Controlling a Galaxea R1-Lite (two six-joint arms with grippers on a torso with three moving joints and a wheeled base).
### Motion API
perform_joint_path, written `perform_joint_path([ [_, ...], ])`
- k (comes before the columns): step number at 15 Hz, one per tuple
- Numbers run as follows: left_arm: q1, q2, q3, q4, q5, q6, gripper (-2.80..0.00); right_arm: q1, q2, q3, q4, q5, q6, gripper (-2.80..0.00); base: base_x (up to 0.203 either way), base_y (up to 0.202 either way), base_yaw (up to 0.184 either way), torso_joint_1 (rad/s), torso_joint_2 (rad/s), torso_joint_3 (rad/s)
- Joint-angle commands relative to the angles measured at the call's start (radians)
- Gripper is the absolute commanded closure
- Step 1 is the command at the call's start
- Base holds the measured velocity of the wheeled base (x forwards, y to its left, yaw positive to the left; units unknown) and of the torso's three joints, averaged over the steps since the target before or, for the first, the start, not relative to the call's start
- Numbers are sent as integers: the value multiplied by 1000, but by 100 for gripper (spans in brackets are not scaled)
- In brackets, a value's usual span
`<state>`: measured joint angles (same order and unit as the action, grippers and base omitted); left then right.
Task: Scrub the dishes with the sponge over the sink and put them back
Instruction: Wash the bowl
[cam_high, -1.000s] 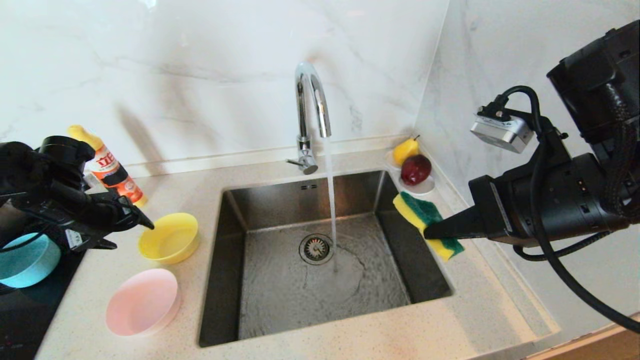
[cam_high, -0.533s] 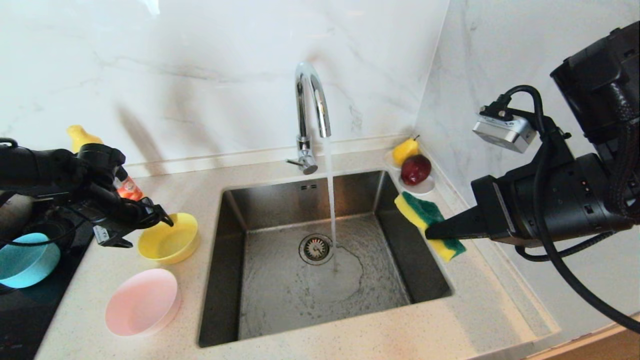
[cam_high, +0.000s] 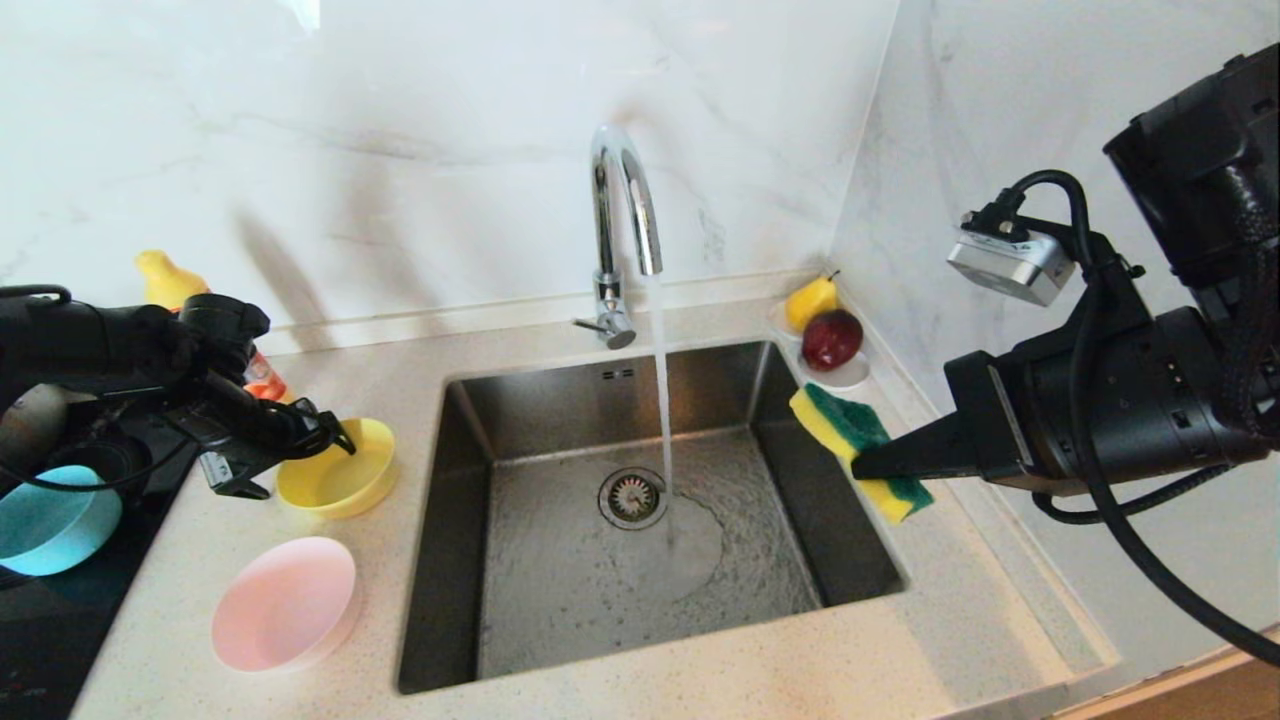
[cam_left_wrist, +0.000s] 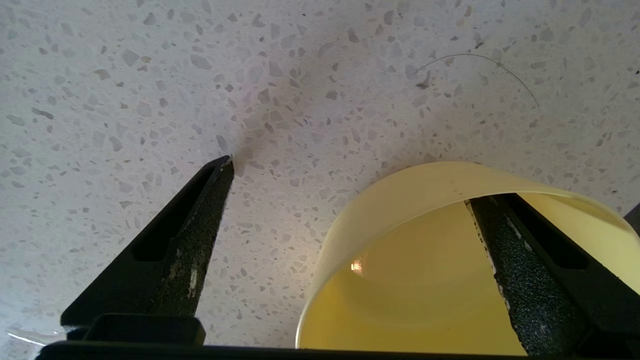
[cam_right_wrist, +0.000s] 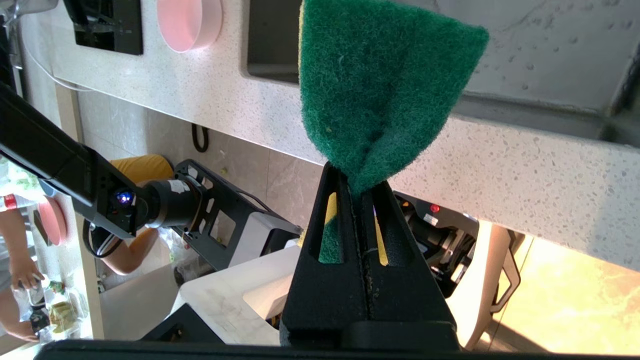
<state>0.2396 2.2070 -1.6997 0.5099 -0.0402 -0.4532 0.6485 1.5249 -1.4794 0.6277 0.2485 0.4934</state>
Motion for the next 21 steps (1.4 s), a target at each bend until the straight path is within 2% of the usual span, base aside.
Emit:
perform_joint_path([
  [1,0,3,-5,6,-1,-2,-280,0,-5,4,4,2,4,0,0,0,0,0,0,0],
  [2,0,3,-5,6,0,-2,-280,0,-8,4,4,2,4,0,0,0,0,0,0,0],
  [3,0,3,-3,9,2,-2,0,0,-11,4,4,2,4,0,0,0,0,0,0,0],
  [10,10,10,-11,7,19,-7,0,0,-6,-3,4,2,7,0,0,0,0,0,0,0],
  [13,46,17,-33,8,57,-7,0,0,-8,2,4,2,8,0,0,0,0,0,0,0],
  [15,78,10,-47,8,59,-11,0,0,-9,2,4,2,8,0,0,0,0,0,0,0],
  [18,110,-42,-53,9,55,-41,0,0,0,5,3,3,8,0,0,0,0,0,0,0],
  [21,112,-114,-53,7,48,-70,0,2,1,4,0,3,7,0,0,0,0,0,0,0],
])
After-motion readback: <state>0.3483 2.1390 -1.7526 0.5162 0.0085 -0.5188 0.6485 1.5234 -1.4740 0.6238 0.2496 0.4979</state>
